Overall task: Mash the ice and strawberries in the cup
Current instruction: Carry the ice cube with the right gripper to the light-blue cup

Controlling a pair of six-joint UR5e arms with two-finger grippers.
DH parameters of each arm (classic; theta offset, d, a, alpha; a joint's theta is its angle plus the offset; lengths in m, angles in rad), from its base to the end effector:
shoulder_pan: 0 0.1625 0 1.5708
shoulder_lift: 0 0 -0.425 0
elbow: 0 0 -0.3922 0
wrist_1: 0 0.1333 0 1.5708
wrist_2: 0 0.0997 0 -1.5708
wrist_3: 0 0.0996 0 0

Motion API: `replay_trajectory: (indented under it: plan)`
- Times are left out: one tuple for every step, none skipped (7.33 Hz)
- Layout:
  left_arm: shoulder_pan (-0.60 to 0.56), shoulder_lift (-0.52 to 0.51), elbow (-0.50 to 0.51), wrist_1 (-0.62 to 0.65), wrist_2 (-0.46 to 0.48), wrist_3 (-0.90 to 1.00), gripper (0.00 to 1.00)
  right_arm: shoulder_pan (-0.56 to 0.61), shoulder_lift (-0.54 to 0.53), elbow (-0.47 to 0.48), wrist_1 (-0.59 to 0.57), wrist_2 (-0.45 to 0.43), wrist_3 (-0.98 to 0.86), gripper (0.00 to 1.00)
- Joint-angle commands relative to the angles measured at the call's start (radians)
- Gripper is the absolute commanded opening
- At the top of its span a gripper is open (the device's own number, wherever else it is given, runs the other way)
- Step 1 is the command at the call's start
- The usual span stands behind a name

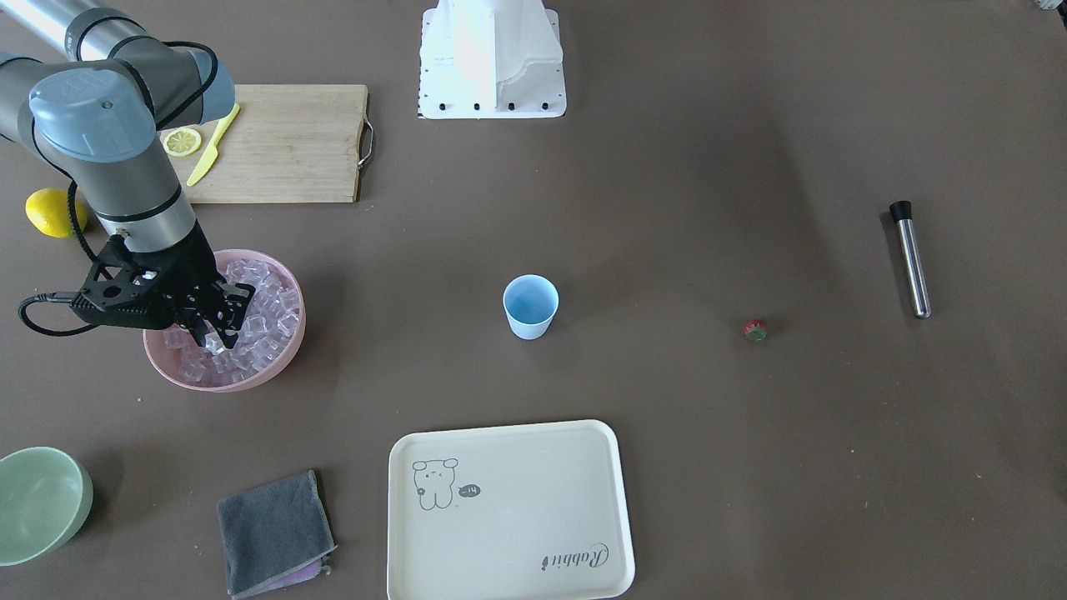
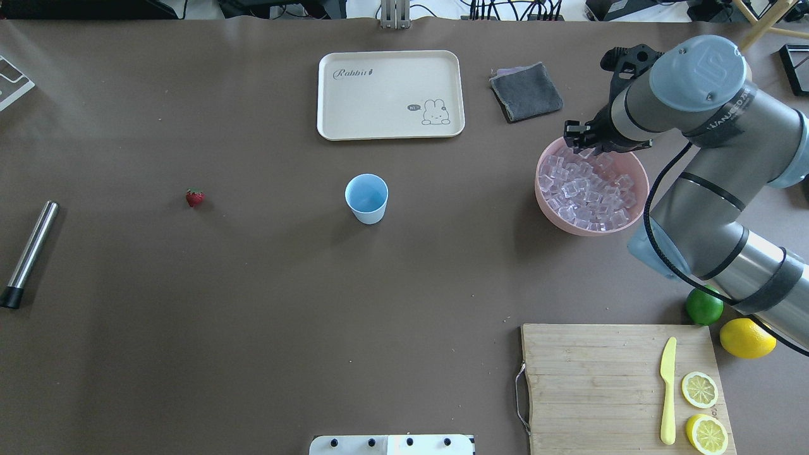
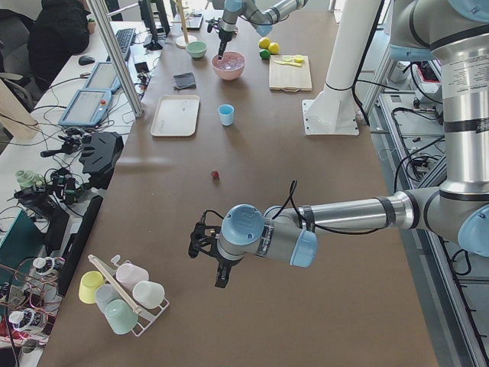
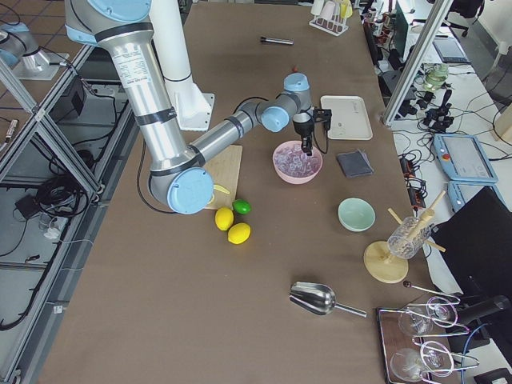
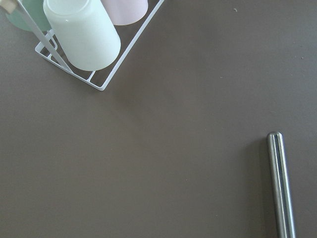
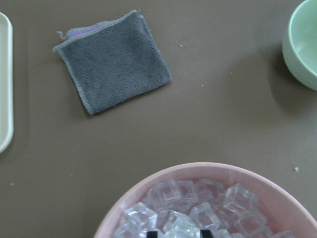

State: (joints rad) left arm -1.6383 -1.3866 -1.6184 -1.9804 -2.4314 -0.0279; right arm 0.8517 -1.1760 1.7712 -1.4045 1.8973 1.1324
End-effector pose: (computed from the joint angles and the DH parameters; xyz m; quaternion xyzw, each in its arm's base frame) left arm -0.0863 -0.4194 0.6694 0.1318 0.4107 0.0138 0.9021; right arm -0.3357 -0.5374 0.3344 0.0999 -0.3837 0.1288 0.9089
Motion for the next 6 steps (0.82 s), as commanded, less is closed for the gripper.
replay_trajectory:
  plan:
    - [0.0,-0.002,0.0,0.0,0.0,-0.003,0.98,-0.055,0.114,0.004,-0.007,0.051,0.207,0.14]
    - [0.0,-0.002,-0.004,0.0,0.0,-0.004,0.98,-0.112,0.198,-0.005,-0.052,0.019,0.312,0.14]
    - [0.0,-0.002,-0.006,0.0,0.0,-0.006,0.98,-0.173,0.263,-0.009,-0.103,-0.038,0.379,0.14]
    - [0.0,-0.014,-0.002,0.0,0.0,-0.006,0.98,-0.218,0.315,-0.039,-0.105,-0.068,0.427,0.15]
    - [0.0,-0.015,-0.003,0.002,0.0,-0.006,0.98,-0.258,0.384,-0.103,-0.096,-0.096,0.435,0.15]
    - [0.002,-0.019,0.0,0.002,0.0,-0.006,0.98,-0.287,0.451,-0.178,-0.04,-0.11,0.432,0.15]
